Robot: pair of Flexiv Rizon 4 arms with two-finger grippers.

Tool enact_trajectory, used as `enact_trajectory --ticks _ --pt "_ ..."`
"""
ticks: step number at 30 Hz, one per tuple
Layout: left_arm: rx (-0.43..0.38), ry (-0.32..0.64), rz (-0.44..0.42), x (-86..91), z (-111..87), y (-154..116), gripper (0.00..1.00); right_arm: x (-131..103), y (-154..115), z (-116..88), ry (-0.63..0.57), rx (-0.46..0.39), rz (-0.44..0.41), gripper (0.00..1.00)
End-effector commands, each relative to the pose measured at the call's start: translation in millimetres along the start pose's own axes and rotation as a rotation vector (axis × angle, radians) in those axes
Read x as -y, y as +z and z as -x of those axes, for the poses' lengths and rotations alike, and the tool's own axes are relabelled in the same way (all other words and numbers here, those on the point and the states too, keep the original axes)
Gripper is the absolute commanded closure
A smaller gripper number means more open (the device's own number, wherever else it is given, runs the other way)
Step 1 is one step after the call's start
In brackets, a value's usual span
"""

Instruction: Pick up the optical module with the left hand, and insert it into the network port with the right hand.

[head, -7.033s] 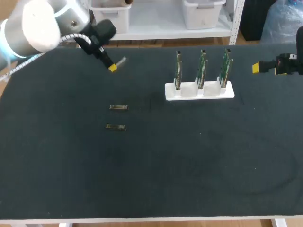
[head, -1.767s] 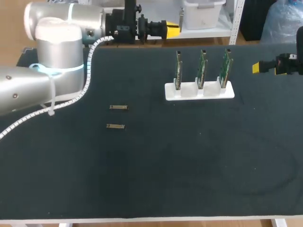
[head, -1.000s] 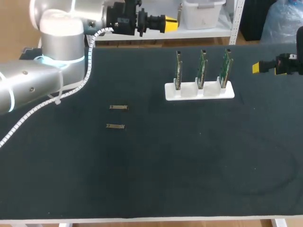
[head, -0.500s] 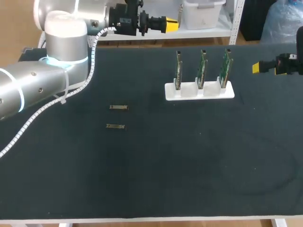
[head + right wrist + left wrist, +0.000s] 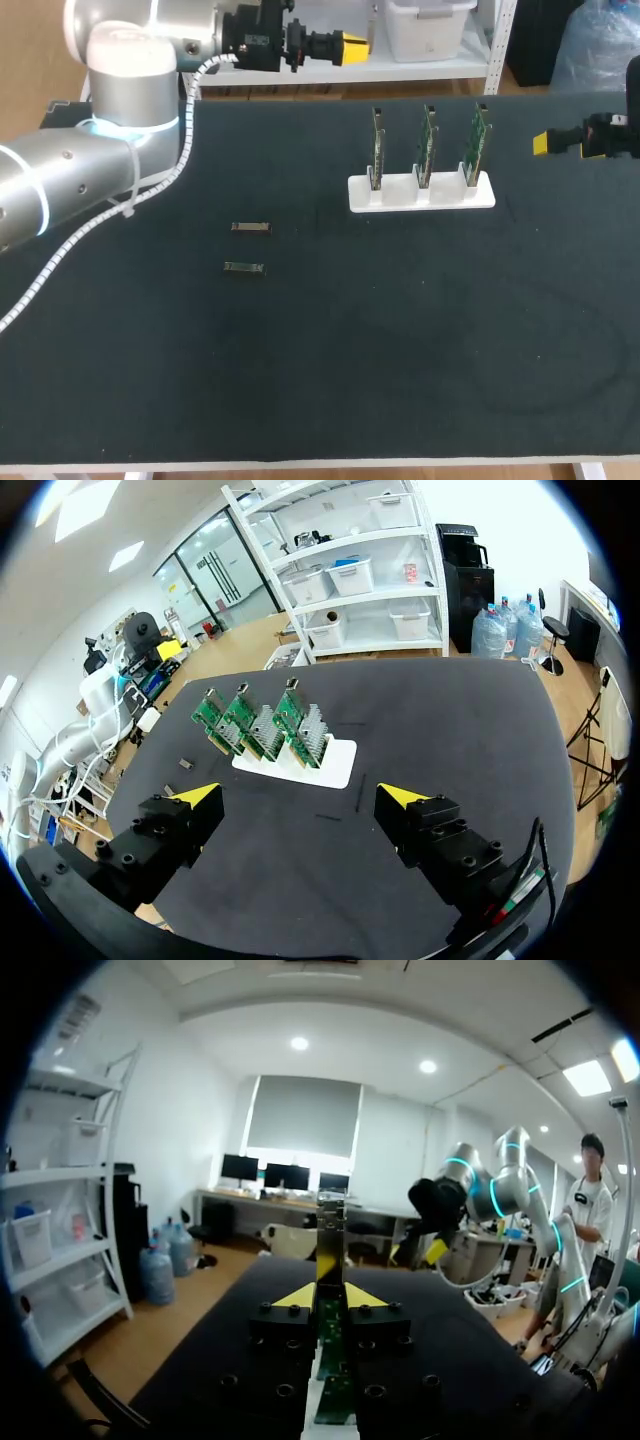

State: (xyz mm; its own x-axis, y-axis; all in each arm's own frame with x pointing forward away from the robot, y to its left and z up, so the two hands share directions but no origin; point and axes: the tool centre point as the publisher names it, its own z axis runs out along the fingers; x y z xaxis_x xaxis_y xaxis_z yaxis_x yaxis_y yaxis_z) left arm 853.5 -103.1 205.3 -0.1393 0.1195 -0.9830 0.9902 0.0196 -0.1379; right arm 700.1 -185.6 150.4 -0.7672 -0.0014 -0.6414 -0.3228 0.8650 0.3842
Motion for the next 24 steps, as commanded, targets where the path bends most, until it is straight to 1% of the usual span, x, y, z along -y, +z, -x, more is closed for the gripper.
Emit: enact_trajectory --ticks 1,24 --pt "-0.008 0.005 -0.004 3.7 0.3 -0.3 1.0 -0.8 -0.1 -0.4 0.001 0.001 -0.004 0.0" --pt "-0.008 -0.001 0.001 6.8 -0.2 1.5 1.0 -0.8 -0.1 -0.4 0.001 0.001 -0.004 0.0"
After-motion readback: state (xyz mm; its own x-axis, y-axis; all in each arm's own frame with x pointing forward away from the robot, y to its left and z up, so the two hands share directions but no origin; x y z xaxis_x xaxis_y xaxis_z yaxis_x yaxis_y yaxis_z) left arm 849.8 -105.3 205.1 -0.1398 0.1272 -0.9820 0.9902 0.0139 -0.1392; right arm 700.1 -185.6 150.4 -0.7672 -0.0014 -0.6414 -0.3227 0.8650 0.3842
